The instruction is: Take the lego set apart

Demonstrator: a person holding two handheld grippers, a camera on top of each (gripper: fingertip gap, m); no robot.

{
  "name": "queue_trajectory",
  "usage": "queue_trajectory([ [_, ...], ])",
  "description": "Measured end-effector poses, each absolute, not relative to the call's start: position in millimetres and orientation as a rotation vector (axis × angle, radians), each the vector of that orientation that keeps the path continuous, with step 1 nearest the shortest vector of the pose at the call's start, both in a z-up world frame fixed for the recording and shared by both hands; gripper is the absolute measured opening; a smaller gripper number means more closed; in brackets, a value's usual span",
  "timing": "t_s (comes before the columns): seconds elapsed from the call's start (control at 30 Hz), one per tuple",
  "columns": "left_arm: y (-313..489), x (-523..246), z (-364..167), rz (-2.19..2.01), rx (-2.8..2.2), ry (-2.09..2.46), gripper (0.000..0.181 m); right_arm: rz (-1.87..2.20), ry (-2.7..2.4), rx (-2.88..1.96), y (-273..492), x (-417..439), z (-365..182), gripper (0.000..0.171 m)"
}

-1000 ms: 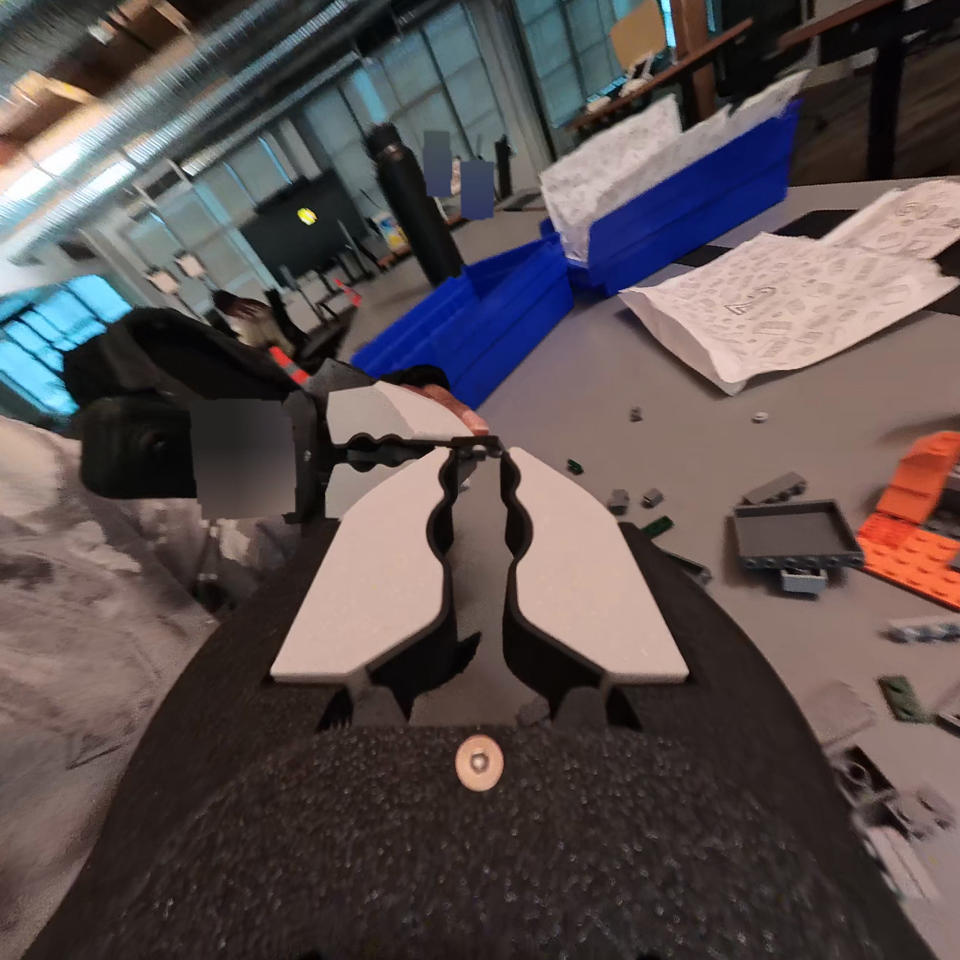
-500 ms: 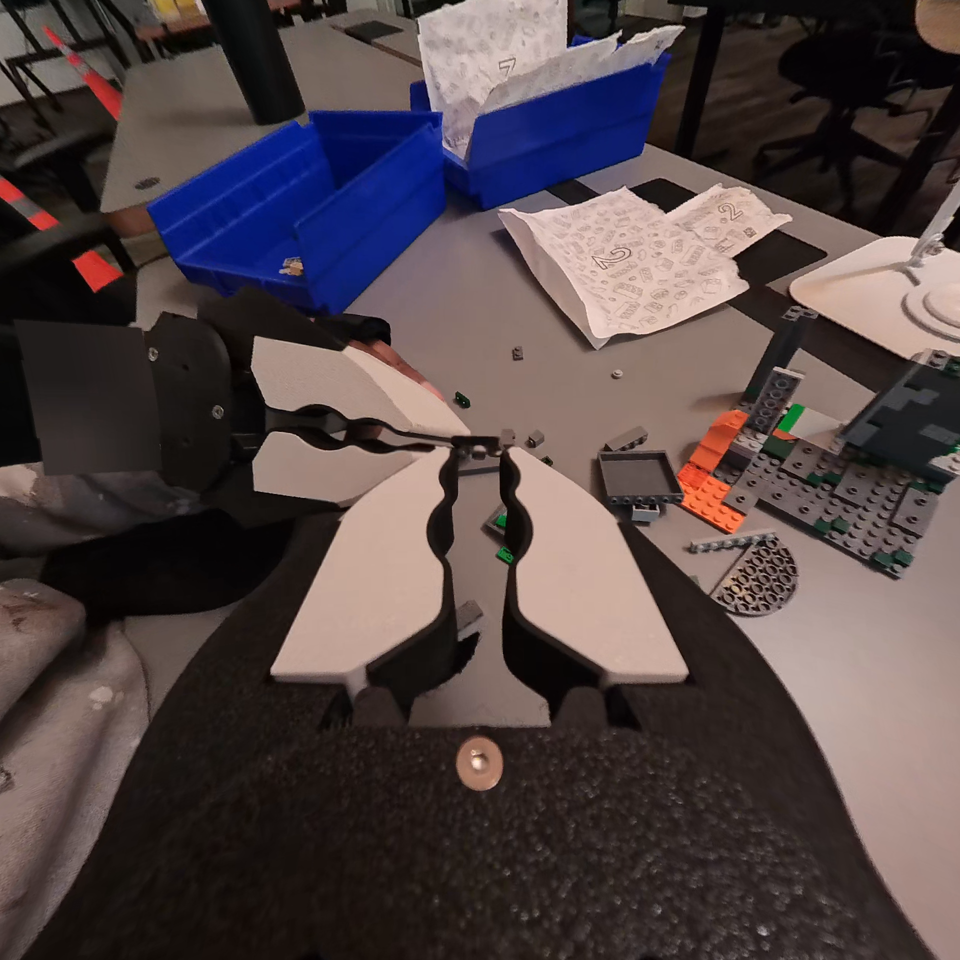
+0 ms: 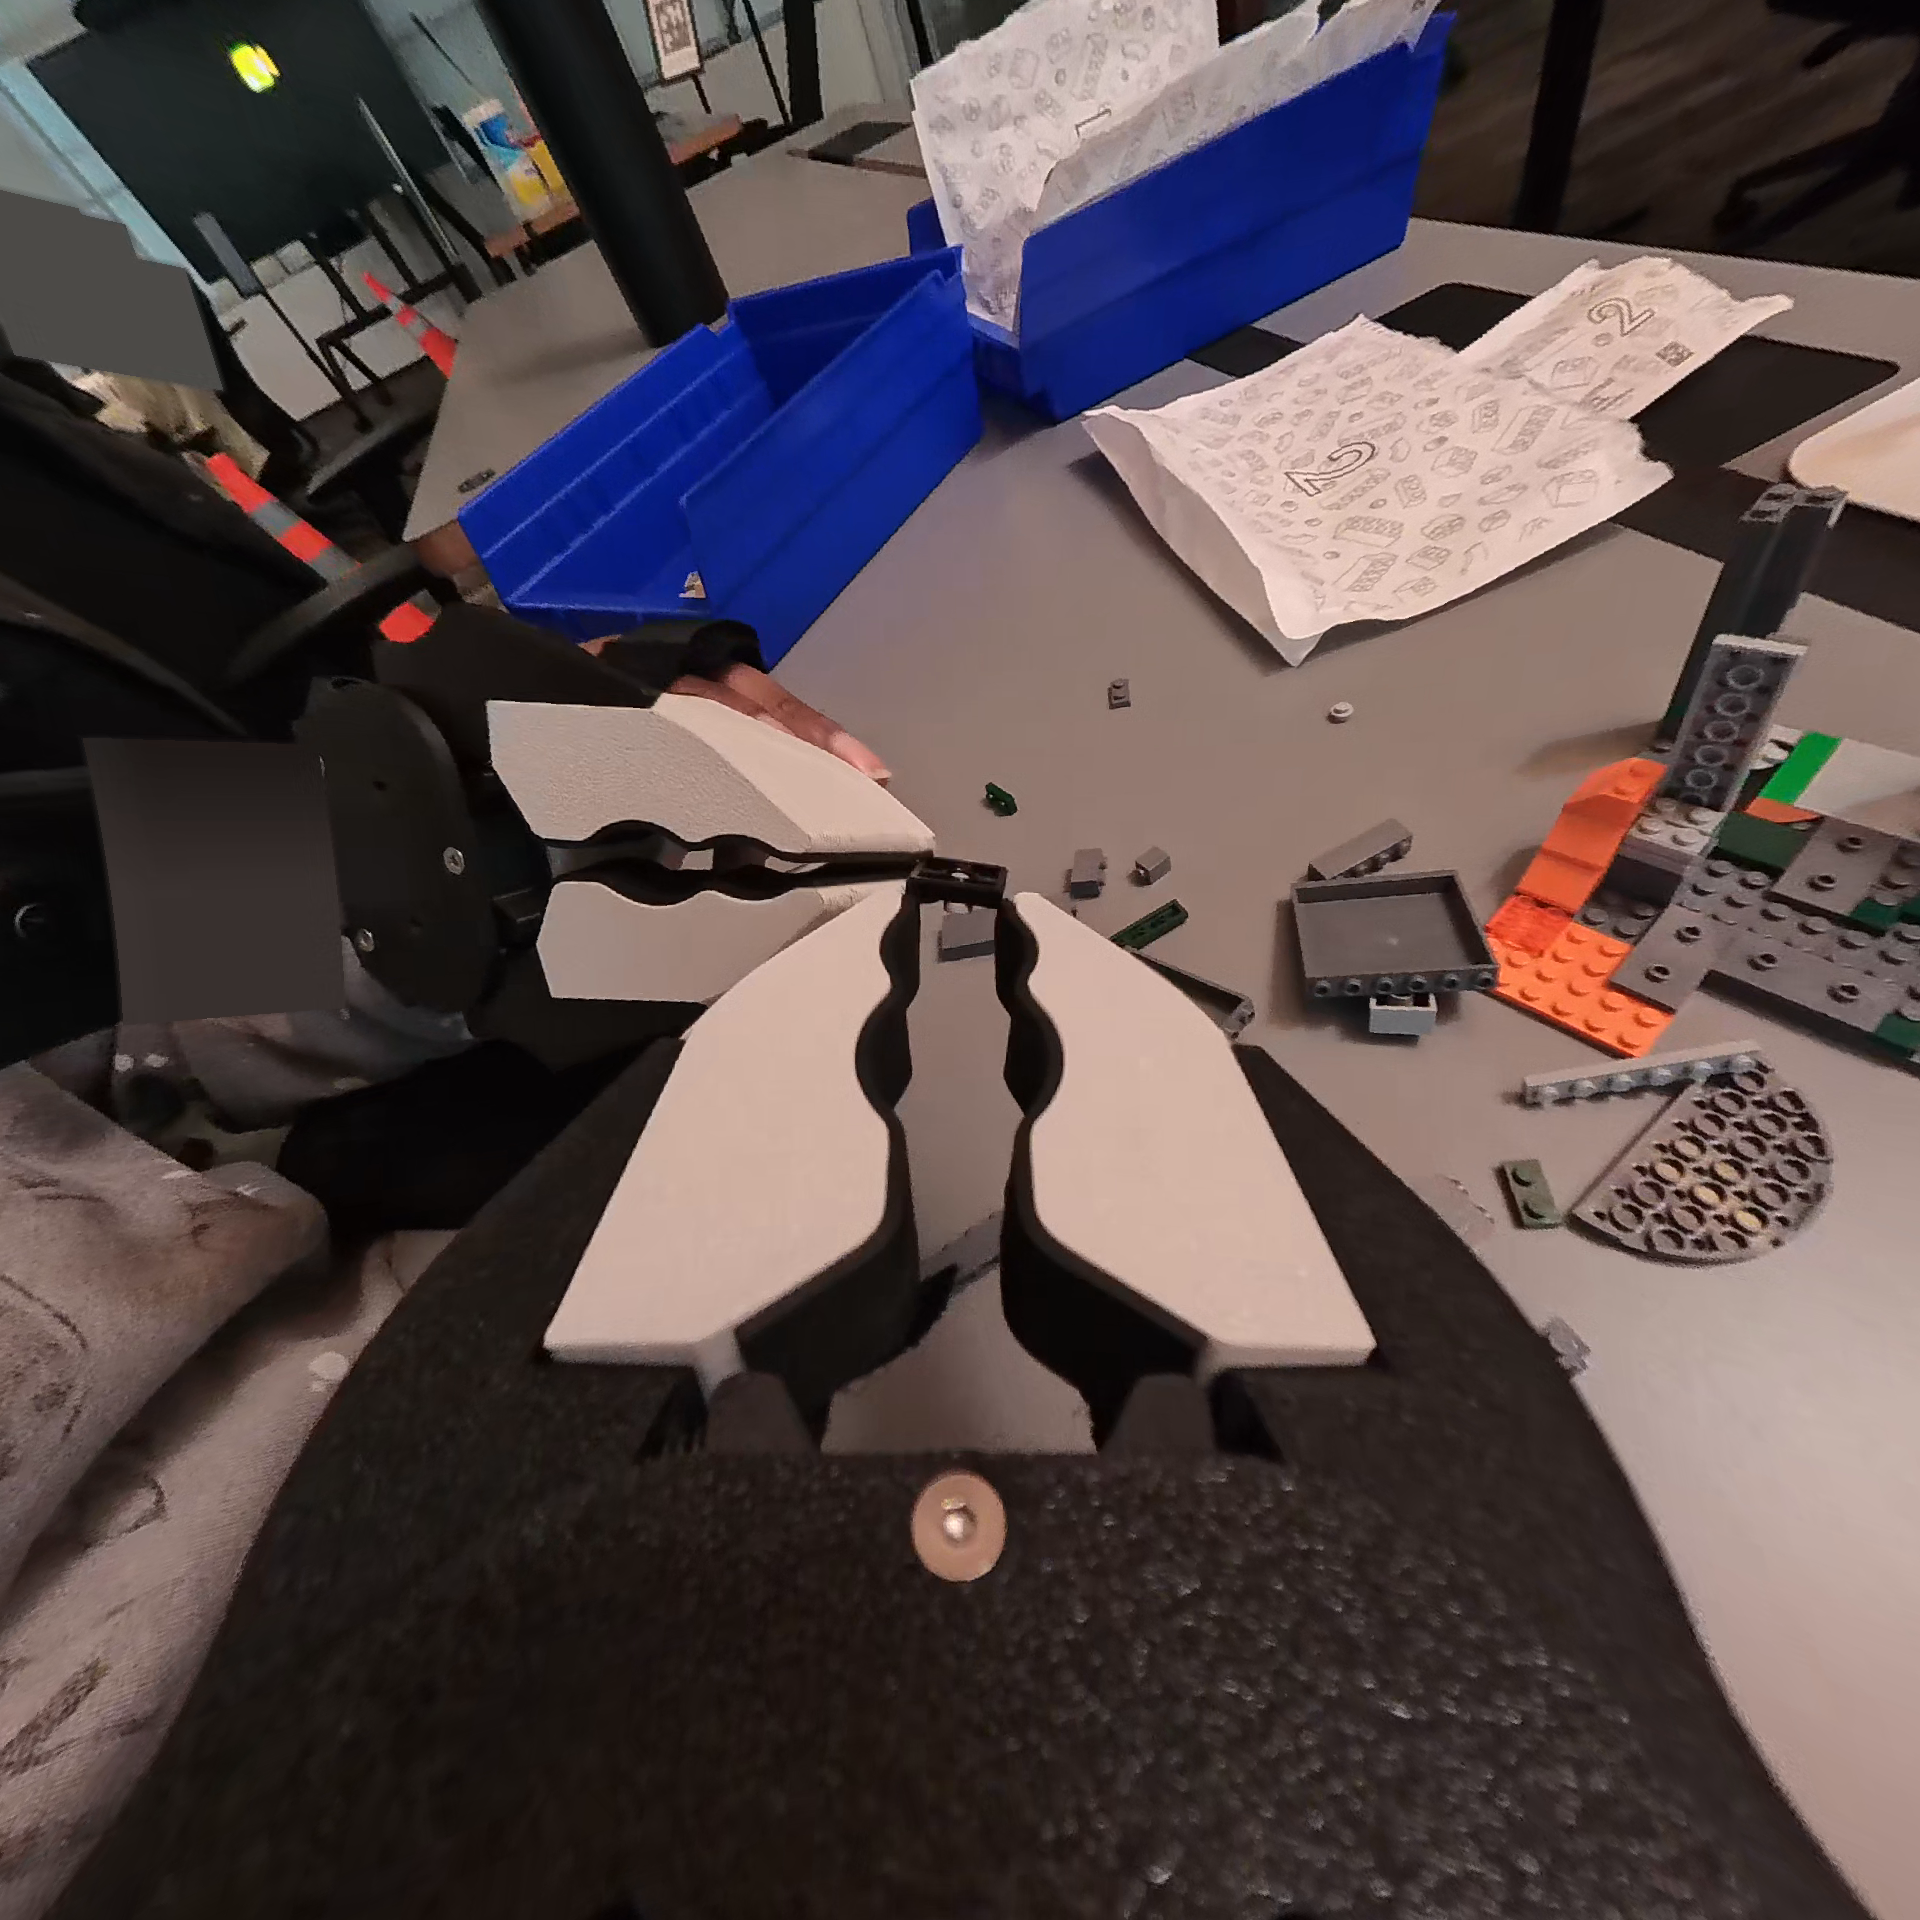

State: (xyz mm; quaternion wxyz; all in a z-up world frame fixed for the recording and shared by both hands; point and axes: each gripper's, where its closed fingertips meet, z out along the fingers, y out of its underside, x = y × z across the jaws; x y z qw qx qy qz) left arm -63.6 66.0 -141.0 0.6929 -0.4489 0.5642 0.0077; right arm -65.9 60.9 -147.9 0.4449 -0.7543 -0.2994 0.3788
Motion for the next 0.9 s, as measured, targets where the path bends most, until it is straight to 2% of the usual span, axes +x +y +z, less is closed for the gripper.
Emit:
queue_trajectory([
  [0.1,70.1,-65.1,-142.0,0.034,-1.032,1.248,0.002,0.945,-0.73,-1.881,61.9,-67.2,-154.8,0.013],
  [0.13,71.4,-67.7,-133.3,0.034,-1.014,1.208,0.002,0.906,-0.737,-1.903,64.0,-65.5,-162.9,0.0],
  [0.23,71.8,-70.6,-124.4,-0.015,-1.05,1.176,0.002,0.94,-0.769,-1.943,58.9,-75.5,-181.8,0.0],
  [0.4,85.6,-76.1,-133.5,-0.146,-1.205,1.128,0.002,0.92,-0.746,-1.869,66.4,-75.6,-167.6,0.0],
  [0.6,89.0,-72.2,-142.5,-0.345,-1.364,1.073,0.002,0.974,-0.643,-1.825,72.8,-65.5,-151.3,0.015],
  [0.9,80.7,-61.2,-148.4,-0.399,-1.385,1.101,0.002,1.025,-0.594,-1.852,77.3,-63.5,-150.7,0.016],
])
